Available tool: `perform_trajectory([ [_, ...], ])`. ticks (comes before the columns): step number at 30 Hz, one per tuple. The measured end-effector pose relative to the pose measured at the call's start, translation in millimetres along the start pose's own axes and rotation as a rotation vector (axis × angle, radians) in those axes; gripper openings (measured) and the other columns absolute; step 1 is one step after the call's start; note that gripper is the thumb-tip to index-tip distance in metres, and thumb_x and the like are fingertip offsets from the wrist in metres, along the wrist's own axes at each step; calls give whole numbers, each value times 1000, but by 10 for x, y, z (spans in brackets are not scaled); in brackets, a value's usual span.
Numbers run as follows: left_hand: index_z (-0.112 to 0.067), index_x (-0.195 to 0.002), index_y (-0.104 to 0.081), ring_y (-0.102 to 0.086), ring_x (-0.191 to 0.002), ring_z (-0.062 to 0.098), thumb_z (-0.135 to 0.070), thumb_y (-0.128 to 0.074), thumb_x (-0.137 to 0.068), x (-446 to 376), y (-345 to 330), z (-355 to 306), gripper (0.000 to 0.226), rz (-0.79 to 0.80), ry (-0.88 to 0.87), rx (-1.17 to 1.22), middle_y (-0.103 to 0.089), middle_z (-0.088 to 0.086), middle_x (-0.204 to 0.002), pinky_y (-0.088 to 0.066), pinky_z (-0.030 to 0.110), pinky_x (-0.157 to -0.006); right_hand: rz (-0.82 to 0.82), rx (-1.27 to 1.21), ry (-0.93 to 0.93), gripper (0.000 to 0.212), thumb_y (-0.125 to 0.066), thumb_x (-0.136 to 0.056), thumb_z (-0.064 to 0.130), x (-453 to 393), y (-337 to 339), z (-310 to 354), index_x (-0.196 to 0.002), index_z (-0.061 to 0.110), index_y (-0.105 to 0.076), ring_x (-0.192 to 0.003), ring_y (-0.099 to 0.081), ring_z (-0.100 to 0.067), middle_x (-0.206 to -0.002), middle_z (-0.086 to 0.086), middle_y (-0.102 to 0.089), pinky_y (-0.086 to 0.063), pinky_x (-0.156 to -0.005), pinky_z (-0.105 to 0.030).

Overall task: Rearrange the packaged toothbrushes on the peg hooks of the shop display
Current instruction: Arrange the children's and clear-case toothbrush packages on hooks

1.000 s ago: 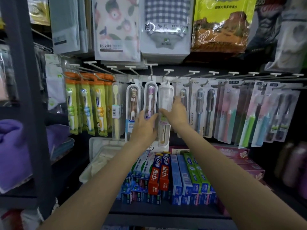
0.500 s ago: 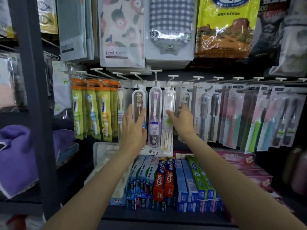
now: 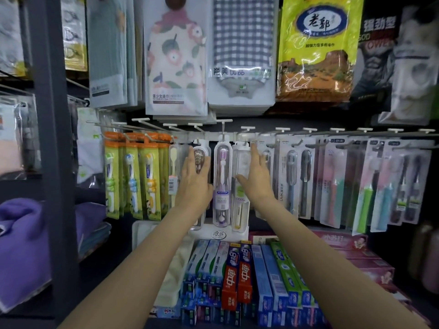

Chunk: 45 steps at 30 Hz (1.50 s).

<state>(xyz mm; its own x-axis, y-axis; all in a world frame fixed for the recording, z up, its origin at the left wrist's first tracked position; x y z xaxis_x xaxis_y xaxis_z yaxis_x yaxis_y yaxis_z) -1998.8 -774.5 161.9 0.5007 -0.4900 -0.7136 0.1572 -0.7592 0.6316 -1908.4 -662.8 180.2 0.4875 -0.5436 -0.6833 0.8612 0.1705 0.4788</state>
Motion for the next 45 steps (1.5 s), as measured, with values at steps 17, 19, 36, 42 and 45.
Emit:
perform_trajectory([
  [17,-19,-147,-18,4,-142,30,-11,-49,-91,242,-158,74,64,-40,-25,-58,17,11,-153,-29,42,-111,70,-32,-161,87,-63,-85,6,67,-95,-115,-149,16,-4,-127,-41,-32,-146,-17,-31,-40,-104,-44],
  [19,-16,-147,-19,3,-142,29,-8,-50,-90,363,-224,116,65,-23,-48,-59,16,11,-154,-29,41,-110,105,-15,-185,83,-63,-84,7,123,-128,-198,-147,14,-10,-115,-51,-35,-135,-22,-42,-45,-95,-47],
  [36,-2,-128,-52,-46,-121,45,8,-75,-60,668,-420,165,72,-105,-210,-106,-37,29,-139,-49,50,-85,171,83,-133,44,-57,-90,12,479,-125,-431,-130,6,-40,-100,-58,-27,-112,-17,-61,-49,-86,-39],
  [42,-11,-130,-51,-36,-132,33,-4,-73,-66,475,-397,-133,68,-190,-405,-196,-40,16,-143,-28,47,-103,4,142,-150,39,-53,-92,11,380,54,-562,-129,4,-40,-109,-53,-26,-124,-14,-51,-47,-87,-32],
  [45,-18,-129,-52,-23,-135,25,-16,-63,-76,335,-453,-255,54,-202,-514,-293,-38,7,-146,-20,43,-111,-84,138,-147,38,-53,-93,12,287,100,-662,-127,2,-40,-110,-52,-26,-128,-14,-47,-42,-83,-27],
])
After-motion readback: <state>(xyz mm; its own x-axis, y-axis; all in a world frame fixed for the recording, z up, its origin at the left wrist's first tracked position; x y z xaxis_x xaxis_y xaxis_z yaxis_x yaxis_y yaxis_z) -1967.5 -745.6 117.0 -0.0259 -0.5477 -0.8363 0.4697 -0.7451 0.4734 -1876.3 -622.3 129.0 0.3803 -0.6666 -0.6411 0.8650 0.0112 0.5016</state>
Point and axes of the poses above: each hand's wrist, its own x-axis away from the middle knuckle, its own y-axis out of the back of the hand, z = x × y, the point moved 1 cm from there along -x, towards the middle knuckle
